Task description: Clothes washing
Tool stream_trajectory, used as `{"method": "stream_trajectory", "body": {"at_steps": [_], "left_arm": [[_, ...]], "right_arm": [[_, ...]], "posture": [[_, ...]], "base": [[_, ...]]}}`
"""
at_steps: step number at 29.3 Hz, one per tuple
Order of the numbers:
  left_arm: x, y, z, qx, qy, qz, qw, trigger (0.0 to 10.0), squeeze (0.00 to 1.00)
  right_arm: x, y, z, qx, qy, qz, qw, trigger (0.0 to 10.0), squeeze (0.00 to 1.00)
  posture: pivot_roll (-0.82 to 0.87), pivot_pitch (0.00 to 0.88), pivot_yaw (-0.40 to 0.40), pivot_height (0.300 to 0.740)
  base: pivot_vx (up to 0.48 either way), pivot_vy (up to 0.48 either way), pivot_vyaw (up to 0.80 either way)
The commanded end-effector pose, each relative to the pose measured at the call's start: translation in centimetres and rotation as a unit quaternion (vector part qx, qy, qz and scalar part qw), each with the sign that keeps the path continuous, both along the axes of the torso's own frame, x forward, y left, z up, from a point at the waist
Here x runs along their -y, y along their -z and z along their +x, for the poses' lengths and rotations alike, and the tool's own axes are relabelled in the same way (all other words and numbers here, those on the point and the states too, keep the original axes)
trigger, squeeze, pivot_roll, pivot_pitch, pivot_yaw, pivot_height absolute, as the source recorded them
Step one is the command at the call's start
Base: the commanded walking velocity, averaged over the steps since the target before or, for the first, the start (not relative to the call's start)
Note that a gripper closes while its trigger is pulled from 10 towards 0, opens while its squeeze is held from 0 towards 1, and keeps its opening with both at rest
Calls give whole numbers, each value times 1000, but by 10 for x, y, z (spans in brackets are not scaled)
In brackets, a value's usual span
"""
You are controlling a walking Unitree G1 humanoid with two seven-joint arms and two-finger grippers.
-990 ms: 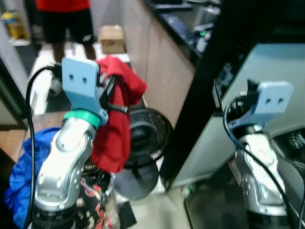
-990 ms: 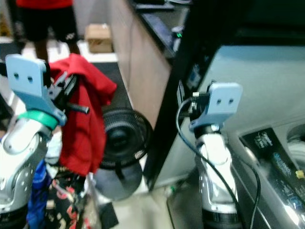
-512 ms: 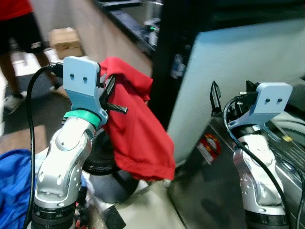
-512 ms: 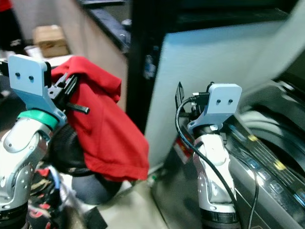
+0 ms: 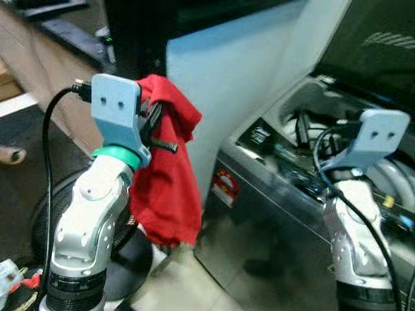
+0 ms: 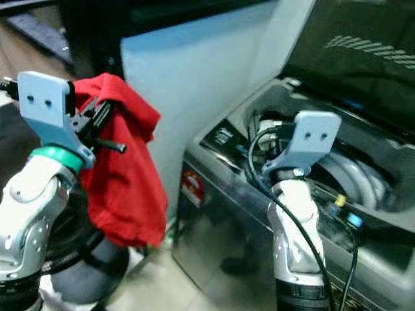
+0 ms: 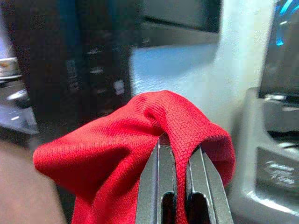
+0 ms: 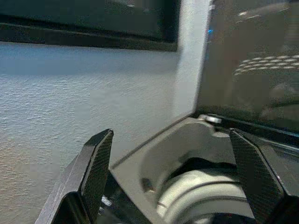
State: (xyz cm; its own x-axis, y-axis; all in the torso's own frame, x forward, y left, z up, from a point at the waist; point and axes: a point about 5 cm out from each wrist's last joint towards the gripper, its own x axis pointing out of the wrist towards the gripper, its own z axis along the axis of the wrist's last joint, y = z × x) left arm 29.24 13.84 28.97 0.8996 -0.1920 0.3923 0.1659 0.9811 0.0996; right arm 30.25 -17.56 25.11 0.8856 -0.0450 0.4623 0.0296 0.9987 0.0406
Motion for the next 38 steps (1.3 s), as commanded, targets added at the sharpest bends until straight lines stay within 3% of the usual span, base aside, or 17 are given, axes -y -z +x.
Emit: {"method": "stream_trajectory", "body": {"at_steps": [1, 17, 29, 38], "left_arm": [[0, -5, -4, 15, 1, -1, 1000, 10000, 0], [0, -6, -3, 18, 4, -8, 1000, 10000, 0], [-2, -7, -2, 20, -3, -6, 1000, 10000, 0], [-2, -7, -2, 19, -5, -6, 1000, 10000, 0]], "right_arm": [[1, 3, -1, -5, 3, 3, 1000, 10000, 0], [0, 1, 1, -4, -2, 4, 1000, 10000, 0], [4, -1, 3, -6, -5, 53, 999, 10000, 0], [5, -1, 3, -7, -3, 57, 998, 10000, 0]], "posture": [[45, 56, -12, 740], [47, 47, -17, 740], [49, 43, -17, 740], [49, 50, -17, 740]], "base": [[0, 0, -800], [0, 0, -800], [0, 0, -800], [0, 0, -800]]}}
